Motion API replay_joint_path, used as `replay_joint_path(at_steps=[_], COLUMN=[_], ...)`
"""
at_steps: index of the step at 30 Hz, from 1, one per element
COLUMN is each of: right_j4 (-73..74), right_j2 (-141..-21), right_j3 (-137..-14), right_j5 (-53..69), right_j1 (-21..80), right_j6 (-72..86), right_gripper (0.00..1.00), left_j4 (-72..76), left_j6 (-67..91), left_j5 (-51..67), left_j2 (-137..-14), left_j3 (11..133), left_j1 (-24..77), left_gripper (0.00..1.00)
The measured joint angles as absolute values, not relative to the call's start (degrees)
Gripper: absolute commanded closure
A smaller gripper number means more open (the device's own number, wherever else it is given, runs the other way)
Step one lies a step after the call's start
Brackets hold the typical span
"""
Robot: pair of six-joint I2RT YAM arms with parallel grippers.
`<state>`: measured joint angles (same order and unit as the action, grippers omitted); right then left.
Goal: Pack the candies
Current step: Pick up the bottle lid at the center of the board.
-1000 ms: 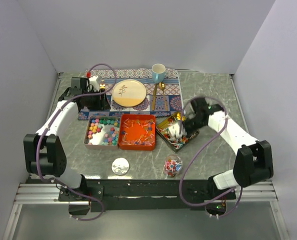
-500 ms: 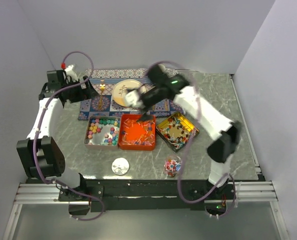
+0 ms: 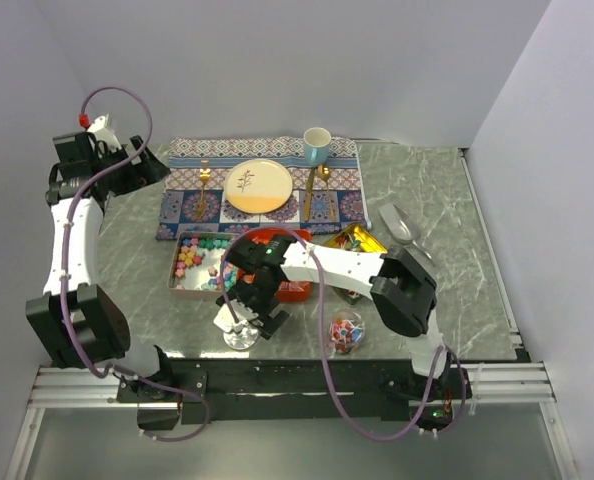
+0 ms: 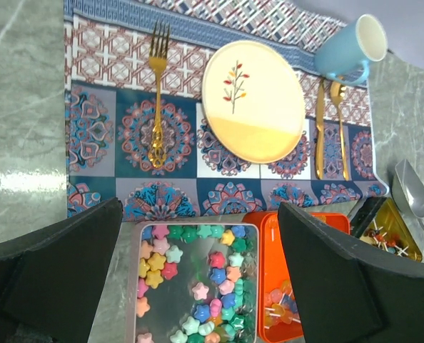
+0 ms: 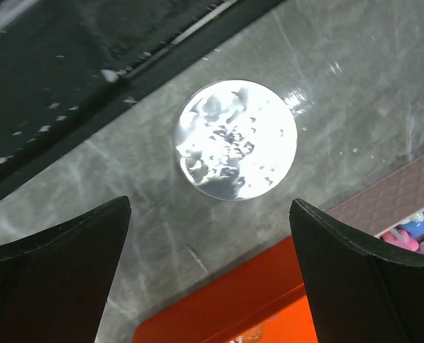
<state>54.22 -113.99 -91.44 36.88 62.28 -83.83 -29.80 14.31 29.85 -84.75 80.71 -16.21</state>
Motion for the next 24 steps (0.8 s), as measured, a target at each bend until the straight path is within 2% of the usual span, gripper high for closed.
replay_joint_path(at_steps=[11,24], right_j4=[47.1,49.4], right_j2=[-126.3,-126.2], right_j3=[-99.9,-100.1], right_j5=[34.1,33.9], right_j1=[64.8,65.7], right_j6=[-74.7,-74.6], right_gripper=[0.0,0.0], left_j4=[-28.3,-27.3], left_j6=[14.3,15.4], left_j5=[30.0,30.5], left_j2=[-75.2,-74.8], left_j3=[74.2,70.5], left_j1=[-16.2,-16.2], left_gripper=[0.03,0.03])
